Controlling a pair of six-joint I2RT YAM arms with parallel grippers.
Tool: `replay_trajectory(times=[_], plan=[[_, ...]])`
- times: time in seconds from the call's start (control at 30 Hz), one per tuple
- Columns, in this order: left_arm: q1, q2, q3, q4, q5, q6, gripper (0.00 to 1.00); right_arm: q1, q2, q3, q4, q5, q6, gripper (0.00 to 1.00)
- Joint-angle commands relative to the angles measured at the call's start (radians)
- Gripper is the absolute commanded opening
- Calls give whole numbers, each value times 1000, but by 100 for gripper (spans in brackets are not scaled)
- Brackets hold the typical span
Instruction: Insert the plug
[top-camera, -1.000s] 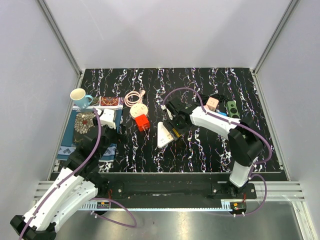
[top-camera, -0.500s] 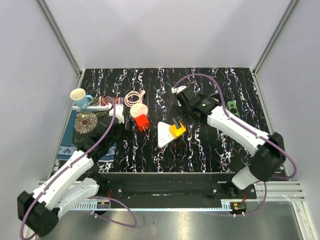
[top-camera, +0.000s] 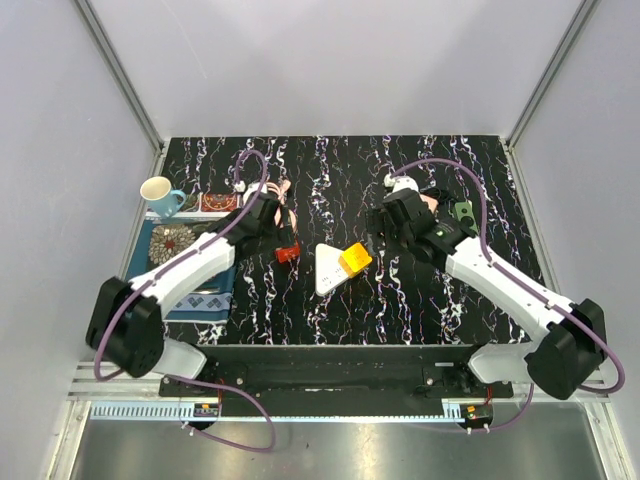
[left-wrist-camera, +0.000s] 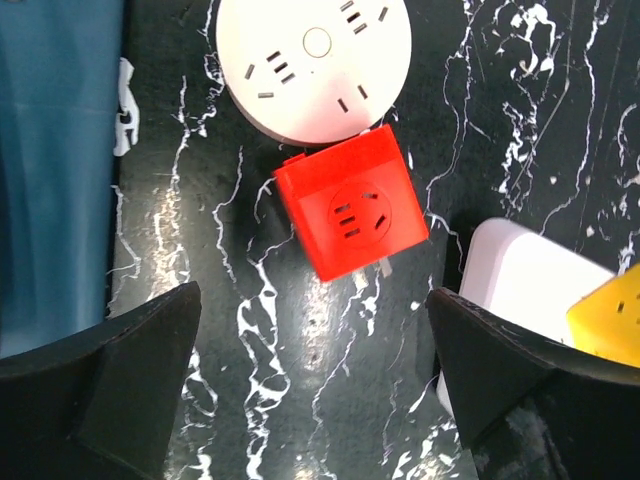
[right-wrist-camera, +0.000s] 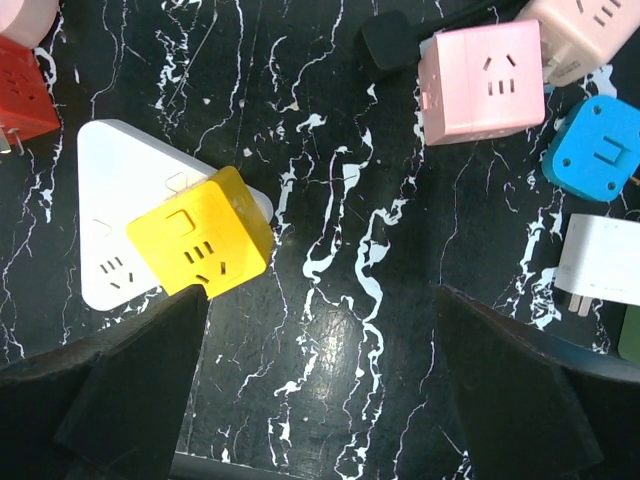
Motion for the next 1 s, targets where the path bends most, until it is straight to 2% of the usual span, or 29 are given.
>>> replay_trajectory(times=[0.0,0.27,0.63,0.73,0.97], plan=[[4,108,94,-8,-37,-111,99,-16,-81,-42,109,18,80,100],[2,247,161,-2,-24,-164,99,-17,-121,-115,181,-17,62,100],[0,344,180,18,-31,-187,96,-21,-122,-152,210,-74,22,100],[-6,346,175,16,-24,-190,91,-22,-126,-157,209,-77,17,100],[-15,280,137,25,-8,-185,67,-22,-129,-148,209,-99,14,100]])
